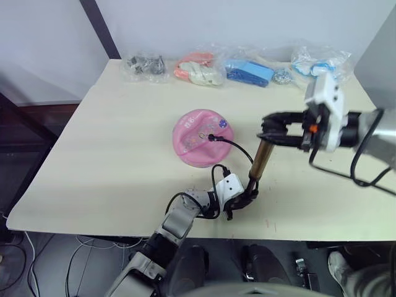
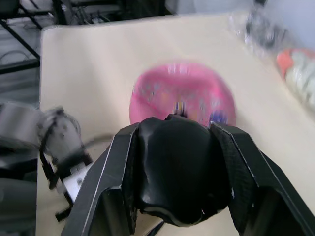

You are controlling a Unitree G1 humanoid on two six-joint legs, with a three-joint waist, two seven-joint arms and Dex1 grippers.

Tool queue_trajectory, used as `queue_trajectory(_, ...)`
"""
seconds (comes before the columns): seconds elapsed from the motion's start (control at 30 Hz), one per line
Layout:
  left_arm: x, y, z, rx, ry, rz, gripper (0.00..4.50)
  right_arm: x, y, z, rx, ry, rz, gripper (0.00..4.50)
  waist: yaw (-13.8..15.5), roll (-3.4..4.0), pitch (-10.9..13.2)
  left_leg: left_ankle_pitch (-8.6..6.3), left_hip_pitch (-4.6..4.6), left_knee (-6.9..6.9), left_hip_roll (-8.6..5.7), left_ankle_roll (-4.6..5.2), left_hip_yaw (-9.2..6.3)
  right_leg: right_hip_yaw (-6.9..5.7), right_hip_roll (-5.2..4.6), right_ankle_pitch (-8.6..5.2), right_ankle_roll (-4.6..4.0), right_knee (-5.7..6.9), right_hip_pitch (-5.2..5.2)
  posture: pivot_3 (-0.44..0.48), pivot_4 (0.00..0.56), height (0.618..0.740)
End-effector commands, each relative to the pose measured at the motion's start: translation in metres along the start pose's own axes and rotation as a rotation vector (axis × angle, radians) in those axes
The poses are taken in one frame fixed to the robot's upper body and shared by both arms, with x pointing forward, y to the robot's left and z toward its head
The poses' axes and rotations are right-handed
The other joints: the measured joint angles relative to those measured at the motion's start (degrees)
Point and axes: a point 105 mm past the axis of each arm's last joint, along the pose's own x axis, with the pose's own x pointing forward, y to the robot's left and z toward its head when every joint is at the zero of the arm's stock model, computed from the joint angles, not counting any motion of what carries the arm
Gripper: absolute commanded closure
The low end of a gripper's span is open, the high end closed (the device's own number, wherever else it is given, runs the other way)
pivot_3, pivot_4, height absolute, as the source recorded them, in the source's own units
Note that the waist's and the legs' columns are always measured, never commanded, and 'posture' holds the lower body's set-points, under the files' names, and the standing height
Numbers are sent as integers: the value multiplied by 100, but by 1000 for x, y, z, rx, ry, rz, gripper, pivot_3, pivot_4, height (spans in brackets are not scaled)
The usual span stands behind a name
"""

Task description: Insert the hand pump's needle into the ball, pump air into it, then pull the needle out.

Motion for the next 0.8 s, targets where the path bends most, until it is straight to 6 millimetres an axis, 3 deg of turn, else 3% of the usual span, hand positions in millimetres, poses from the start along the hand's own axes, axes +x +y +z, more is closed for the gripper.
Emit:
queue_trajectory(0.03, 1, -19, -12, -7, 49, -60, 3409, 19, 22, -63, 93, 159, 41, 2831, -12, 0, -7, 0, 6, -1, -1, 0, -1, 10, 0, 0, 0, 3, 0, 0, 150, 740)
queue_trajectory(0.27, 3, -15, -9, -5, 55, -54, 3409, 38, 49, -125, 164, 265, 76, 2831, -13, -14, -33, 0, 31, 3, 3, 0, -2, -7, 13, -5, 1, 1, 29, 0, 150, 740)
queue_trajectory(0.33, 4, -12, -9, -5, 58, -51, 3409, 39, 50, -123, 153, 260, 77, 2831, -12, -44, -81, 0, 36, 3, 3, 0, 0, -4, 13, -13, 15, 1, 34, 0, 150, 740)
queue_trajectory(0.6, 4, -8, -10, -10, 65, -47, 3409, 18, 8, -46, 47, 73, -20, 2831, -3, -31, -59, 0, 71, 3, 4, 0, -10, 7, 8, -16, 23, -2, 65, 0, 150, 740)
queue_trajectory(0.8, -3, -9, -13, -5, 66, -50, 3409, -11, -7, 22, -64, -44, -41, 2831, 17, 18, -6, 1, 5, 12, -4, -2, -5, -2, 5, 2, 1, 1, 10, 0, 150, 740)
